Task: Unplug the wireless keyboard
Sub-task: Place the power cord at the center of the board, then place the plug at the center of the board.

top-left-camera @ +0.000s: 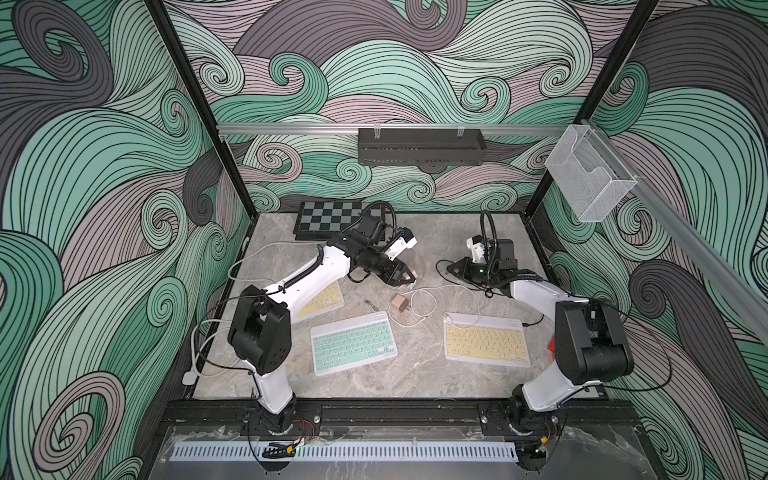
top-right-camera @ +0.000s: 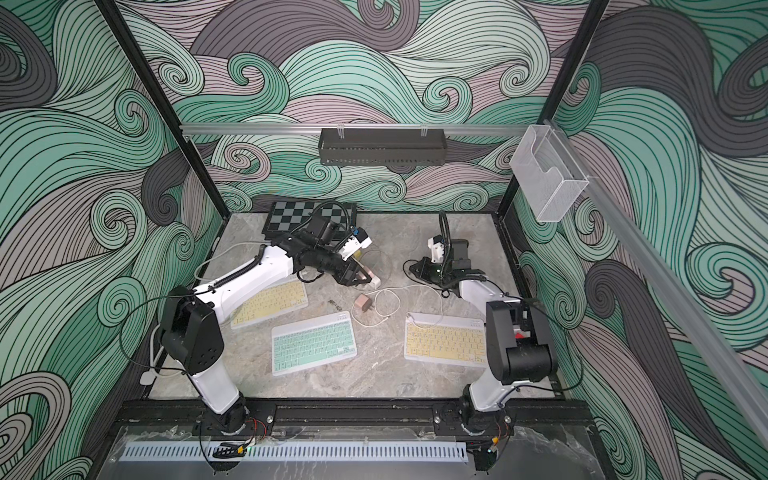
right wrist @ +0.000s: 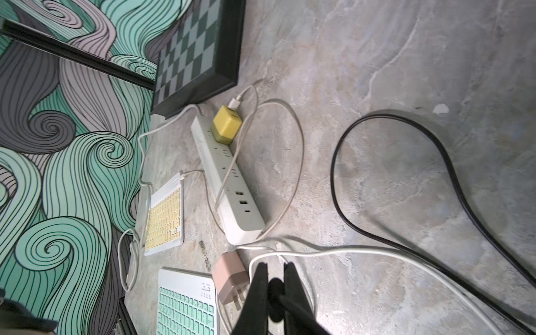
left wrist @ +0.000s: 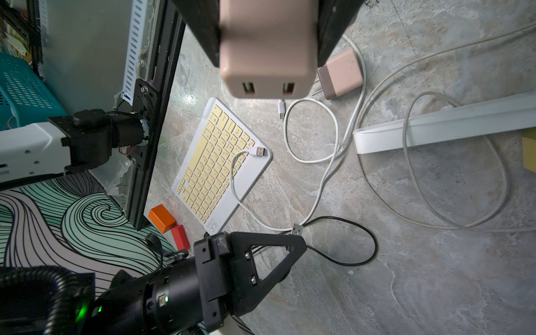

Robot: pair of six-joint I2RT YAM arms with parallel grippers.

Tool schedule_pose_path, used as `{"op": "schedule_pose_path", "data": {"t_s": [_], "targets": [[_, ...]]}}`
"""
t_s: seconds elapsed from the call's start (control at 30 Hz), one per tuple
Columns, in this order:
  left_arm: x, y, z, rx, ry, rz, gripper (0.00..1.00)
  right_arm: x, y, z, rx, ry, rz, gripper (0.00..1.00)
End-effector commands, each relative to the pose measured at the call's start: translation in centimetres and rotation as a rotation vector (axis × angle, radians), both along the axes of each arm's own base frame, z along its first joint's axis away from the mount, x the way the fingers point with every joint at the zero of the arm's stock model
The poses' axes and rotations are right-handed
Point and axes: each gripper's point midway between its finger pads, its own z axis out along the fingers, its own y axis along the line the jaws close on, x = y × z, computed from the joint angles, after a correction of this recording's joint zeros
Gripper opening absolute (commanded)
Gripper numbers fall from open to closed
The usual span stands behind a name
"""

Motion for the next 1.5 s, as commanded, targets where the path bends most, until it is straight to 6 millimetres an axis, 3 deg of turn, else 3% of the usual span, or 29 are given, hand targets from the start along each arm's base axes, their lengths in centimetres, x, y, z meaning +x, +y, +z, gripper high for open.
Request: {"op": "schedule_pose_path", "data": {"t_s": [0.0, 0.13, 0.37, 0.47, 0.67, 0.87, 1.03, 1.3, 1.47], "targets": [[0.2, -0.3, 0.8, -0.013, -0.035, 0.005, 0.00, 0.2, -0.7, -0.9, -0.051, 0.031, -0.014, 0.16], [0.1, -0.5, 0.7, -0.010, -0.032, 0.002, 0.00, 0.3, -1.0, -1.7, -0.075, 0.059, -0.017, 0.31], [0.0, -0.5, 0.5, -0.004, -0.028, 0.001, 0.00, 0.5, -1.1, -1.4, -0.082, 0.059, -0.020, 0.37], [0.1, -0.6, 0.1, 0.010, -0.029, 0.004, 0.00, 0.5, -0.9, -0.4, -0.068, 0.041, -0.012, 0.39], [0.2, -1.3, -1.6, 0.066, -0.039, 0.022, 0.00, 0.3, -0.4, 3.5, -0.025, -0.033, -0.002, 0.41], [-0.1, -3.2, -4.7, 0.165, -0.076, 0.012, 0.00, -0.2, -1.3, 6.0, -0.066, -0.081, -0.043, 0.44], [2.4, -4.8, -6.5, 0.234, -0.120, 0.040, 0.00, -0.5, -2.0, 6.7, -0.071, -0.095, -0.075, 0.45], [8.3, -6.5, -10.2, 0.346, -0.225, 0.121, 0.00, -1.7, -2.7, 6.5, -0.081, -0.088, -0.104, 0.47], [10.3, -7.6, -12.1, 0.375, -0.244, 0.128, 0.00, -2.1, -3.0, 6.1, -0.084, -0.080, -0.109, 0.48]]}}
